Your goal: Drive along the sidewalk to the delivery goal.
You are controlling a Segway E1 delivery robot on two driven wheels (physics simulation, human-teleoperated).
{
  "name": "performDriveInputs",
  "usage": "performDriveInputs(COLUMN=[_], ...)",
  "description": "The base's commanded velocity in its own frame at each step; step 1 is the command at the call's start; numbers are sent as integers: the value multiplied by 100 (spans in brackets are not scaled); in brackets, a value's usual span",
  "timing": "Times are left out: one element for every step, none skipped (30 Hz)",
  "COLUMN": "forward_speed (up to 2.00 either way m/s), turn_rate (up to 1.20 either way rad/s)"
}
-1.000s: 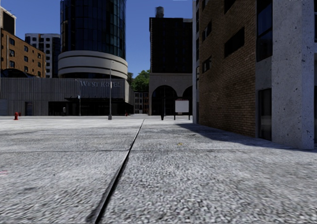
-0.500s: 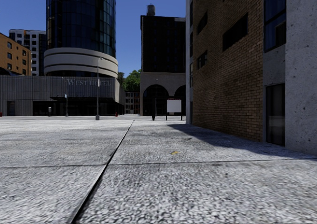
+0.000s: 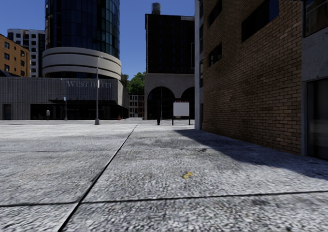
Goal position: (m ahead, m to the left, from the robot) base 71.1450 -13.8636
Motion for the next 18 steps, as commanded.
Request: performDriveInputs(forward_speed=[200, 200, 200, 200, 200, 200, 200, 200, 200, 200, 200, 200, 200, 200, 200, 200, 200, 200], turn_rate=[0, 0, 0, 0, 0, 0, 0, 0, 0, 0, 0, 0, 0, 0, 0, 0, 0, 0])
